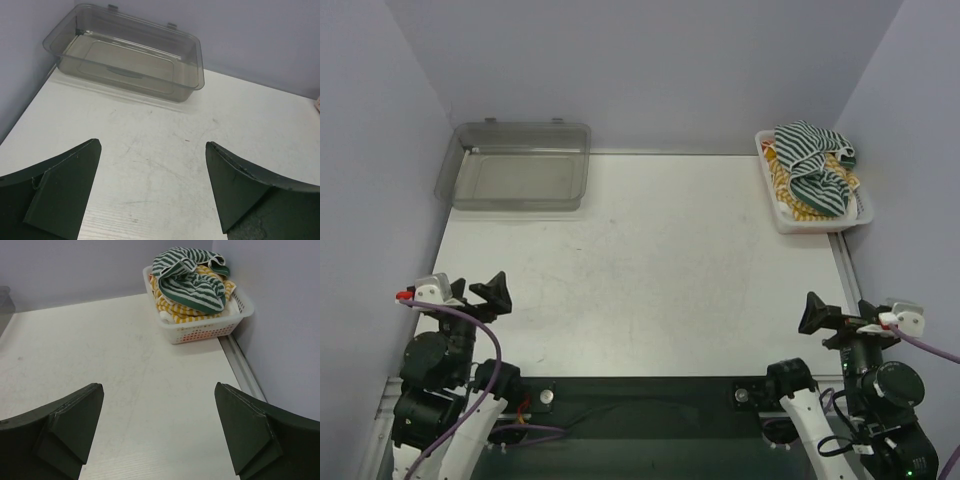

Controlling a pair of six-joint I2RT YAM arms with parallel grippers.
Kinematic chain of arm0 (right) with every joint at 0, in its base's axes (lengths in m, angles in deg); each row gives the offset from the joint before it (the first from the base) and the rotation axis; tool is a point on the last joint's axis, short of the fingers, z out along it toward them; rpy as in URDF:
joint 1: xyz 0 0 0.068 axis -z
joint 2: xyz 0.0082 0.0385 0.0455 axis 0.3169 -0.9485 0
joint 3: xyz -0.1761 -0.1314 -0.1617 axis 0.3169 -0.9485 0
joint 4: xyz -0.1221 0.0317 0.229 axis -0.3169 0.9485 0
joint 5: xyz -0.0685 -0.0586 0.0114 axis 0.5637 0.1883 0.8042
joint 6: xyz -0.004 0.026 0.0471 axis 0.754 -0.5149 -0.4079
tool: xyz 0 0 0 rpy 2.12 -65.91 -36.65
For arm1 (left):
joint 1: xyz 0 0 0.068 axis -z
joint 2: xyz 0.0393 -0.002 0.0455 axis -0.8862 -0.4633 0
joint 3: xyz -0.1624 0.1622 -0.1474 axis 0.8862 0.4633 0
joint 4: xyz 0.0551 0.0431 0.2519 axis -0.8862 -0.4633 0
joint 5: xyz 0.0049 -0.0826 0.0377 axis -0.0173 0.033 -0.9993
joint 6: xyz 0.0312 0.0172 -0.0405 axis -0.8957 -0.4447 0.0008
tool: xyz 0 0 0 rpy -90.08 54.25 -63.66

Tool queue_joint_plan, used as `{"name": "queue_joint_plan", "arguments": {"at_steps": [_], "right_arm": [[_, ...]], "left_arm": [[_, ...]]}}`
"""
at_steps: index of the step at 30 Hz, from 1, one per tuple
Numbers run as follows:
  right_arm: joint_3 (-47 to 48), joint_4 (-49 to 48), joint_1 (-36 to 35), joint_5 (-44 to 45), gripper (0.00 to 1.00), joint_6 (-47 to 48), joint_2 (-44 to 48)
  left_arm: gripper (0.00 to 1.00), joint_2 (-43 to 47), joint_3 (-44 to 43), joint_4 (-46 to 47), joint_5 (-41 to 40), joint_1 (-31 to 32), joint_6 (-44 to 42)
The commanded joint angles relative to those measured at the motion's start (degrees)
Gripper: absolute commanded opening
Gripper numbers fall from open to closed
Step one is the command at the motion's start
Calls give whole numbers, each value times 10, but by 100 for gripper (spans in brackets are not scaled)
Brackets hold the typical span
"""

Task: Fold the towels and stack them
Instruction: Grab crumpled towel

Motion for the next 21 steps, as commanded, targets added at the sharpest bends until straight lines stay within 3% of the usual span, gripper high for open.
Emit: {"name": "queue_joint_plan", "arguments": {"at_steps": [1, 8, 11, 17, 21], "right_arm": [[-2, -16, -3, -33, 100, 10, -31], [5, -56, -3, -71, 100, -31, -145], [37, -75, -3, -35, 100, -77, -257], [185, -82, 12, 51, 100, -77, -525], [282, -84, 107, 29, 100, -134, -692]], "left_arm": [[97, 9, 11, 34, -11, 3, 14], [97, -18, 34, 44, 7, 3, 37], [98, -45, 33, 44, 15, 3, 34], [98, -26, 43, 43, 22, 5, 37], [97, -27, 47, 48, 25, 10, 37]]}}
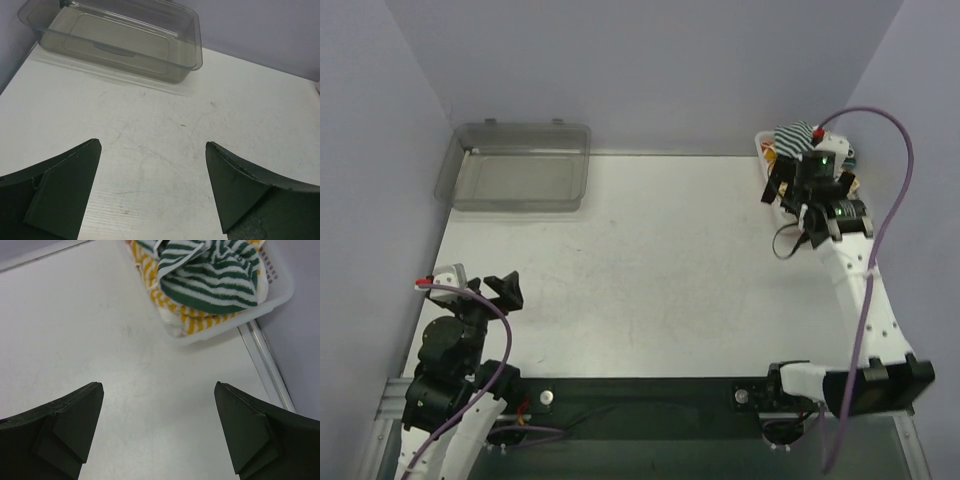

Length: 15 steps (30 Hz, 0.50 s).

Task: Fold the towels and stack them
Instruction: Grab crumpled towel

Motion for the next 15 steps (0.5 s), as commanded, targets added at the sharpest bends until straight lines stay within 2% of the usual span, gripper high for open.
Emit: {"name": "queue_joint_plan", "arguments": {"at_steps": [1, 2, 9, 15], "right_arm": [[65, -22, 81, 6, 100, -74, -97], [97, -28, 118, -2, 100, -85, -120], [217, -104, 211, -94, 93, -155, -307], [279, -158, 227, -152, 88, -176, -420]], "left_arm": [[97, 5, 4, 37, 12, 7, 3], [97, 4, 5, 37, 13, 9, 2], [97, -11, 8, 40, 16, 15, 0], [98, -30, 10, 44, 20, 14, -5]]}}
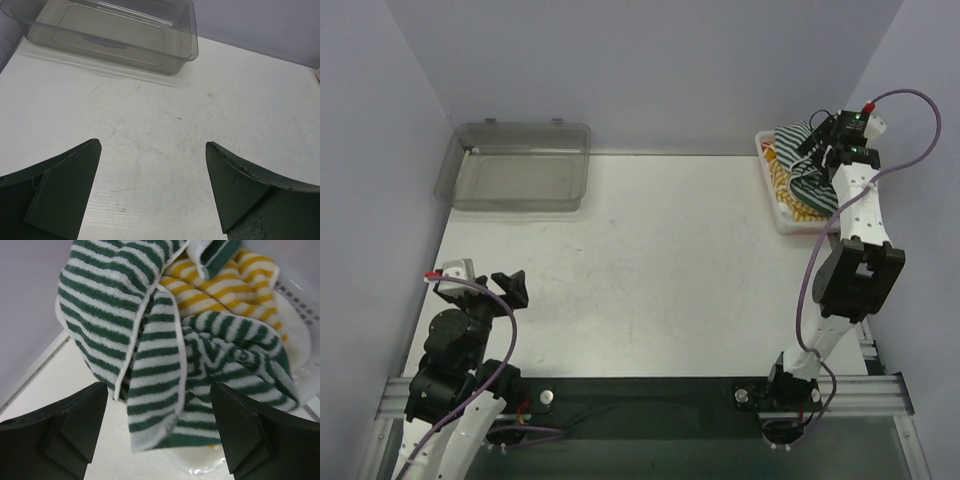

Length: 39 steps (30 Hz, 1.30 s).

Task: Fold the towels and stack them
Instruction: Grab crumpled towel, then move the towel to the center of the board

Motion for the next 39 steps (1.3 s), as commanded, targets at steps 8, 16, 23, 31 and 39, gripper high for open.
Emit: {"name": "queue_joint_plan", "arguments": {"at_steps": [8, 16, 23, 31, 39], "right_arm": [[45, -57, -4, -81, 52, -33, -56], [49, -58, -11, -77, 0, 16, 24], [164, -58, -71, -90, 0, 98, 95], [274, -117, -193, -155, 0, 154, 140], [118, -139, -323, -240, 0, 120, 234]], "left_arm": [[97, -25, -1, 30, 12, -1, -5], [97, -9, -1, 29, 13, 0, -6], [97, 8, -2, 24, 5, 0, -5], [97, 21, -2, 20, 4, 1, -5], [98, 21, -4, 17, 10, 1, -5]]}}
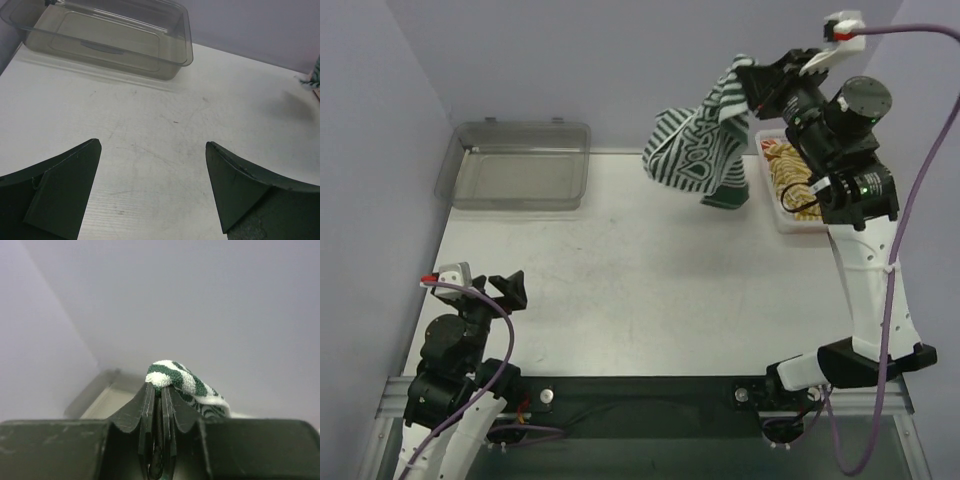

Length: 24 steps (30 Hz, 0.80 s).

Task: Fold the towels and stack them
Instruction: Move the towel to the center of the board

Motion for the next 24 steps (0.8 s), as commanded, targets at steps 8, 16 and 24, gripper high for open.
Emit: {"name": "queue_joint_plan", "arguments": {"at_steps": [8, 16, 24], "right_arm": [[-525, -14, -191, -79, 7, -111, 235], [-743, 170, -289, -7, 66, -213, 352], [-713, 196, -85, 64, 60, -142, 298]], "left_arm": [[98, -14, -8, 22, 24, 2, -3], [97, -119, -31, 16, 130, 2, 71], [97, -355, -68, 69, 249, 6, 82]]}}
